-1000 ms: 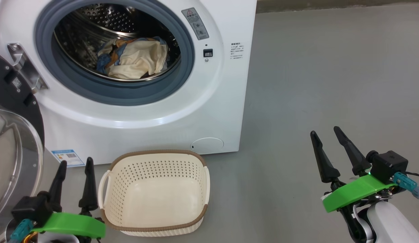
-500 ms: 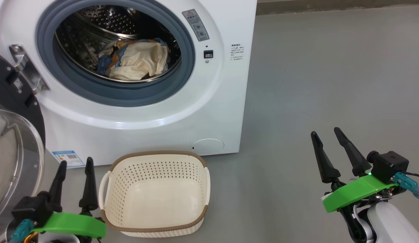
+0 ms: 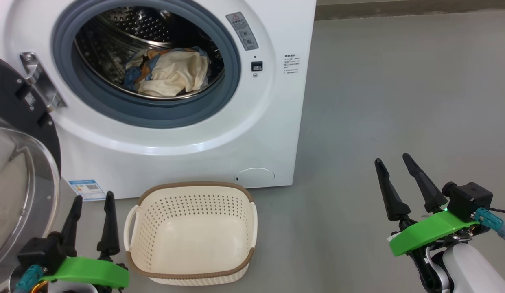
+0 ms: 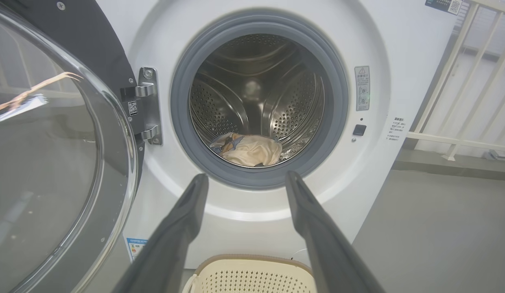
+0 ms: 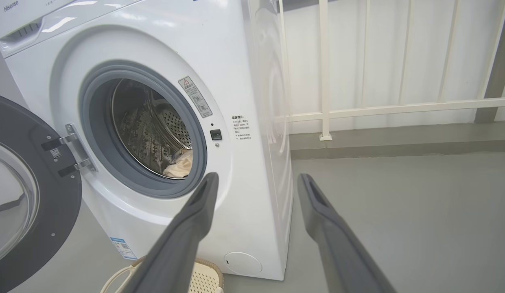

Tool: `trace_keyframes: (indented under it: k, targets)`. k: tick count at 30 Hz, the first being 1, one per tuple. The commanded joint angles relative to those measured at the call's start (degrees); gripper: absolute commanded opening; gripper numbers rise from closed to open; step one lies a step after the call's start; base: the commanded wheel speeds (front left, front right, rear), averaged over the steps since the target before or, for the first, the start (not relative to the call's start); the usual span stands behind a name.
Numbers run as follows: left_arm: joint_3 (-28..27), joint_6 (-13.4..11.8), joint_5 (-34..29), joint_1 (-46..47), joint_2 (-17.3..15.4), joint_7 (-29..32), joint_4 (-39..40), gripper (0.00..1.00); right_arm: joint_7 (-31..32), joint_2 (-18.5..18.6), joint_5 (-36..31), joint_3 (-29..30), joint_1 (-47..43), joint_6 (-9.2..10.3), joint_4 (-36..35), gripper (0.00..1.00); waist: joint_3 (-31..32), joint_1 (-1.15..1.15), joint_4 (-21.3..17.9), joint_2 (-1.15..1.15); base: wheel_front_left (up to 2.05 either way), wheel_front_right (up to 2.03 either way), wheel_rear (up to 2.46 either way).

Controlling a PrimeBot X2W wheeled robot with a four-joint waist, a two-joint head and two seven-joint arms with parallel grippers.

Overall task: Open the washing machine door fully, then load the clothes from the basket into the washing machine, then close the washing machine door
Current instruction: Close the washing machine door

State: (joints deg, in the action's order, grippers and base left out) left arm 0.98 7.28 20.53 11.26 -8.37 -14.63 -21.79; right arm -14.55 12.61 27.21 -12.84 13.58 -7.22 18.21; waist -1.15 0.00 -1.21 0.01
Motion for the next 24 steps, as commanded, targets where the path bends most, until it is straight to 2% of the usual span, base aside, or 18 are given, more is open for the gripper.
trace_keyframes:
  k: [1,12,14,24]
  targets:
    - [-2.1,0.2,-0.8,1.1,-1.2,-0.4,0.9,1.00,-0.4,0.4,0.1,-0.9,0.1,-0.26,-1.1,1.00,0.1,0.00,0.3,-0.01,0.00,0.00,0.00]
    - [-2.6,0.0,-1.0,1.1,-0.9,-0.4,0.5,1.00,-0.4,0.4,0.3,-1.0,0.0,-0.26,-1.0,1.00,0.1,0.00,3.3,-0.01,0.00,0.00,0.00]
    - [-3.2,-1.3,-2.1,1.2,-0.9,-0.4,0.5,1.00,-0.4,0.1,0.3,-0.8,-0.1,-0.26,-1.1,1.00,0.0,0.00,5.4,-0.01,0.00,0.00,0.00]
    - [-3.6,-2.3,-3.5,0.7,-0.5,-0.4,0.6,1.00,-0.4,-0.1,0.5,-1.1,-0.4,-0.26,-0.7,1.00,0.9,0.00,10.1,-0.01,0.00,0.00,0.00]
